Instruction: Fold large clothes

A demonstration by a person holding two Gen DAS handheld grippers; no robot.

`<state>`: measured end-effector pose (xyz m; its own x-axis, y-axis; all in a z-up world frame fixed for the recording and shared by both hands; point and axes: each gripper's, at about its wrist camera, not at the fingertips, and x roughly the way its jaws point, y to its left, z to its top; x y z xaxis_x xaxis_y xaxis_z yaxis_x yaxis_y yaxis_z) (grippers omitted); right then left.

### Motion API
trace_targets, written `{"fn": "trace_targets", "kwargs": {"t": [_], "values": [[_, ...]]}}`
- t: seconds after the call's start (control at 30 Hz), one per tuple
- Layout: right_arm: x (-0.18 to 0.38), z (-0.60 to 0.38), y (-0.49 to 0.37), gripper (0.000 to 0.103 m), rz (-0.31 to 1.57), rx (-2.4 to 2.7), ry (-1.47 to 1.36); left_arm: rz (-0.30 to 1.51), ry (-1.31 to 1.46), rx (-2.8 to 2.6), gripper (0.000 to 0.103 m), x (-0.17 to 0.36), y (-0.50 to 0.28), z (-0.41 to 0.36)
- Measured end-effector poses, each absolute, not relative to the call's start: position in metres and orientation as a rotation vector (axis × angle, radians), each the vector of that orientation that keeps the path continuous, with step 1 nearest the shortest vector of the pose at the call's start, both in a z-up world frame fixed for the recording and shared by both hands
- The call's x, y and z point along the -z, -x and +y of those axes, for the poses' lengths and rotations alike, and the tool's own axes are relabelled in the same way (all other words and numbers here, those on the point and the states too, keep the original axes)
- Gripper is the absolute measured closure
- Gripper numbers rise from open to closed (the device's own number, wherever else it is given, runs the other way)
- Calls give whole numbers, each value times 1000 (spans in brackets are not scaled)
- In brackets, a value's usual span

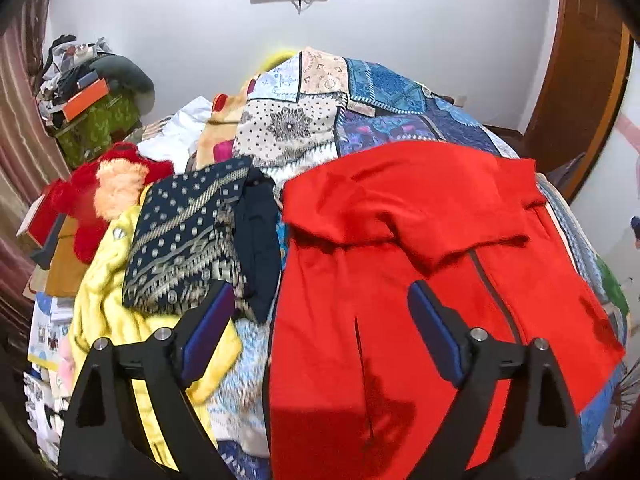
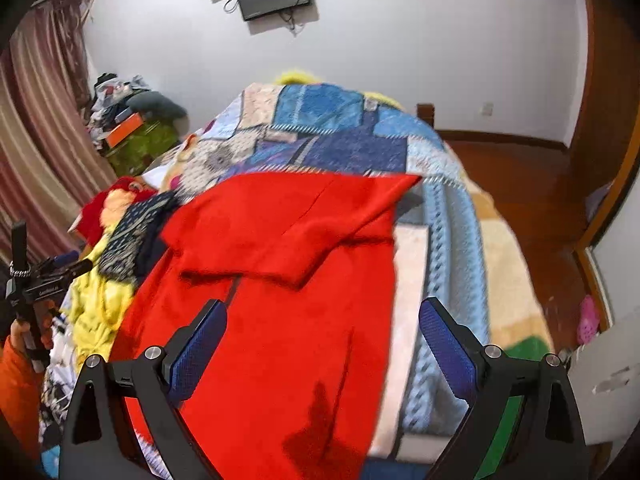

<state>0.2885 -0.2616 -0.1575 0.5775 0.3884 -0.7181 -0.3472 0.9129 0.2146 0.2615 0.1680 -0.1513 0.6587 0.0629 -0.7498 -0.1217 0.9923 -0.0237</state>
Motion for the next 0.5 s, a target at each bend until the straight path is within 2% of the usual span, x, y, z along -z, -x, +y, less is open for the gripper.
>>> {"fn": "trace_targets", "kwargs": {"t": [0.17,0.5], "values": [[188,-260,-259,7,928,-443,-54,899,138,-92,13,174,-231,171],[259,-286,-224,7,1121,-422,-152,1111,344,-102,13,272,-188,198]]}}
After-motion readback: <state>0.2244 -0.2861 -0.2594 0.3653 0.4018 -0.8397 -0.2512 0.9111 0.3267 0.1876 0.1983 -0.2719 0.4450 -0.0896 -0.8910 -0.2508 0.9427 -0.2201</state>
